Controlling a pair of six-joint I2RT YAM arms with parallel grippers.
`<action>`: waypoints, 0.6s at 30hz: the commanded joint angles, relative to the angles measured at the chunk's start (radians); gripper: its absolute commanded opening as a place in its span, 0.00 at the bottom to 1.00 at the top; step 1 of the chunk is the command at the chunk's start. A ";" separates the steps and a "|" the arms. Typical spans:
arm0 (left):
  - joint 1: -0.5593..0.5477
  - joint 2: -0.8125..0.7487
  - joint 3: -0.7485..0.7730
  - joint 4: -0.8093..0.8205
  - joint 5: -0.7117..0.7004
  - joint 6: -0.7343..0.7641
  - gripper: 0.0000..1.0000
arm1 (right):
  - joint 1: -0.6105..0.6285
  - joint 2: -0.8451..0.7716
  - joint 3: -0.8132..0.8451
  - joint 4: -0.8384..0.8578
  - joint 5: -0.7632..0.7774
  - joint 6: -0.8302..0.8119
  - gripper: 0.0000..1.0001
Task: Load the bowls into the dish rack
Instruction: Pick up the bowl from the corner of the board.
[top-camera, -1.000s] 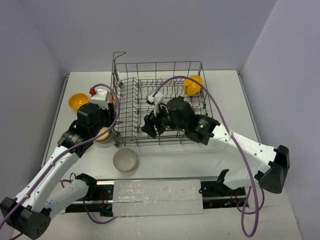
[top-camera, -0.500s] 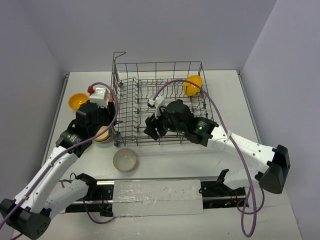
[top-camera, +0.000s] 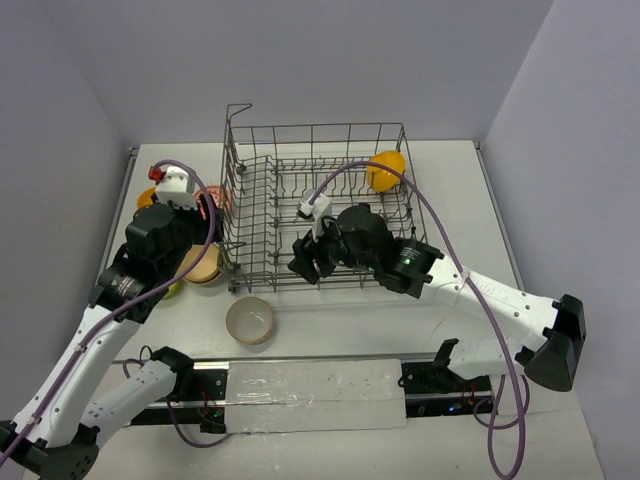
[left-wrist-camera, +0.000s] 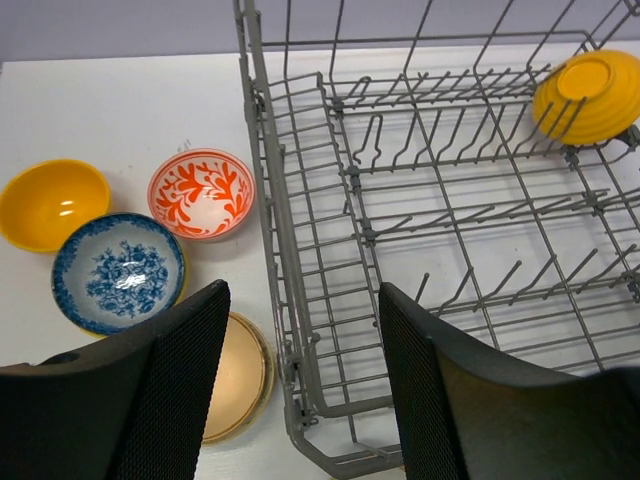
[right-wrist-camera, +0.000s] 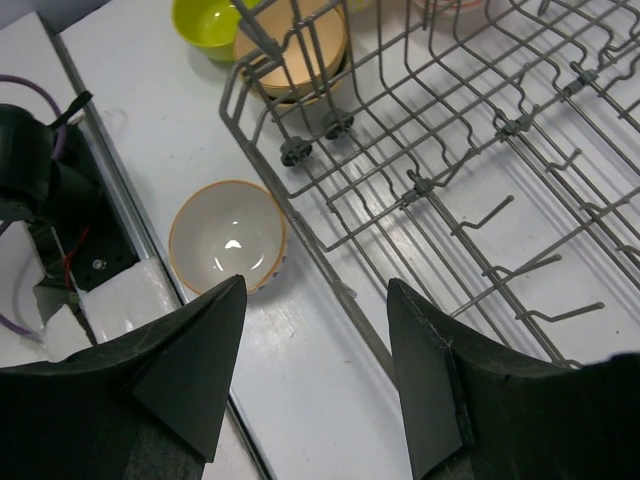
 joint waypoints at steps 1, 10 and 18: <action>-0.003 -0.039 0.058 -0.022 -0.090 -0.024 0.66 | 0.031 -0.049 -0.005 0.048 -0.003 -0.019 0.66; -0.003 -0.090 0.072 -0.085 -0.307 -0.104 0.74 | 0.209 -0.039 0.019 0.006 0.081 -0.109 0.66; -0.003 -0.086 0.057 -0.108 -0.331 -0.148 0.77 | 0.381 0.097 0.045 -0.033 0.150 -0.132 0.66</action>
